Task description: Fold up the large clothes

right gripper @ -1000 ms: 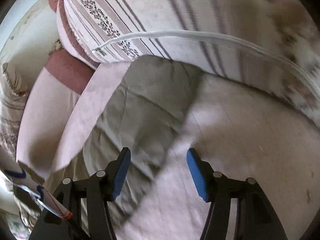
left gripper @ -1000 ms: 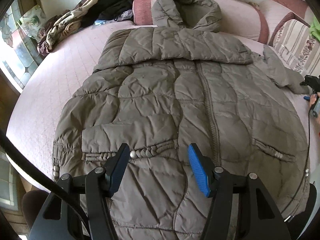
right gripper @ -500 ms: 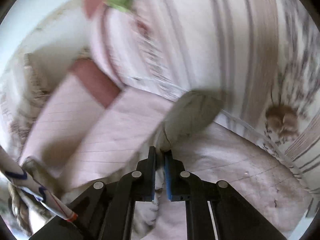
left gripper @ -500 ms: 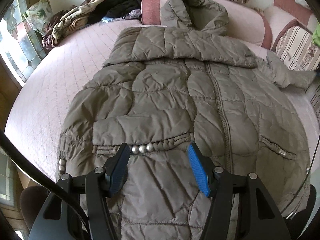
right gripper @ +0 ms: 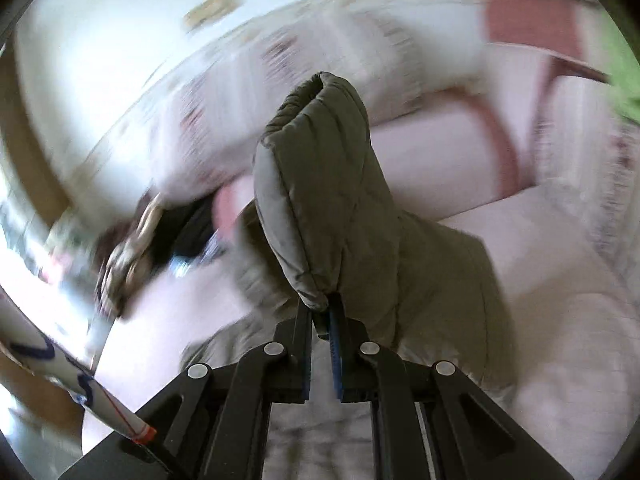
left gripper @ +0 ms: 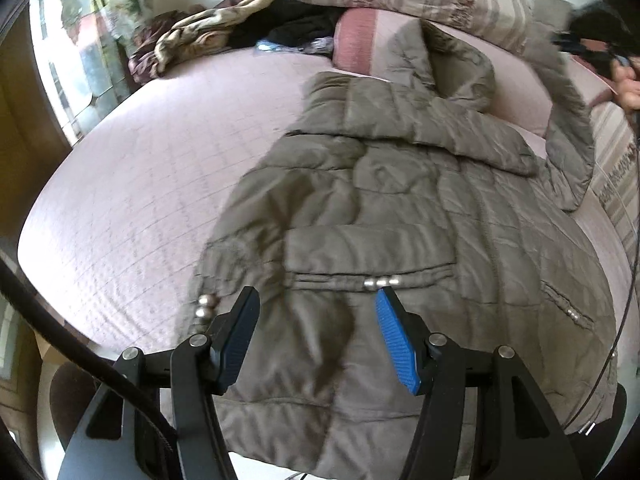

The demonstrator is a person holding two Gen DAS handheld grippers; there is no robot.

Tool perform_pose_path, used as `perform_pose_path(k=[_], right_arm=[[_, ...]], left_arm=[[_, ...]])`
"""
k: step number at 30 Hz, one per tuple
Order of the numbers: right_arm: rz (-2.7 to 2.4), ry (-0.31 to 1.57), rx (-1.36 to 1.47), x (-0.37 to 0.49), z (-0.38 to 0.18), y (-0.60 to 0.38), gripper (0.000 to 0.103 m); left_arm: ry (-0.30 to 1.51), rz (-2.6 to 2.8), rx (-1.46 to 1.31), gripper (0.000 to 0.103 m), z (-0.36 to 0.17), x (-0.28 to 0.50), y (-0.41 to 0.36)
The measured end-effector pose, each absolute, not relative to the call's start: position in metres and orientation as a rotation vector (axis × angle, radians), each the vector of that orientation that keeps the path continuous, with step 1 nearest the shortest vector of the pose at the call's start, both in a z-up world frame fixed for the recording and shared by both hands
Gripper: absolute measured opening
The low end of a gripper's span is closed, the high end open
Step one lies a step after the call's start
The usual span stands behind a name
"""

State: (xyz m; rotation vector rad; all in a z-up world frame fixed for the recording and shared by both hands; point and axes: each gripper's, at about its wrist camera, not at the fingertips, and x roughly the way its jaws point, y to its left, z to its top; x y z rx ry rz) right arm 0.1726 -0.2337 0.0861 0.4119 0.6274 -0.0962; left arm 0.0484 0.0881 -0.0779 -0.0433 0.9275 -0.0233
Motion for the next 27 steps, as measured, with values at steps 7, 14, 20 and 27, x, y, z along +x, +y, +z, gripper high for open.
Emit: perform_pose_path(k=[7, 14, 20, 27], right_arm=[[0.067, 0.821, 0.273, 0.246, -0.006, -0.102, 0.008], [0.079, 0.975, 0.135, 0.273, -0.096, -0.044, 0.009], [0.1, 0.992, 0.068, 0.279, -0.106, -0.034, 0.032], [0.236, 0.976, 0.122, 0.252, -0.077, -0.029, 0.045]], left_arm=[[0.939, 0.027, -0.115, 0.06, -0.093, 0.057, 0.125], [0.95, 0.046, -0.146, 0.06, -0.108, 0.061, 0.138], [0.958, 0.055, -0.147, 0.06, -0.109, 0.064, 0.138], [0.924, 0.085, -0.121, 0.06, -0.093, 0.055, 0.138]])
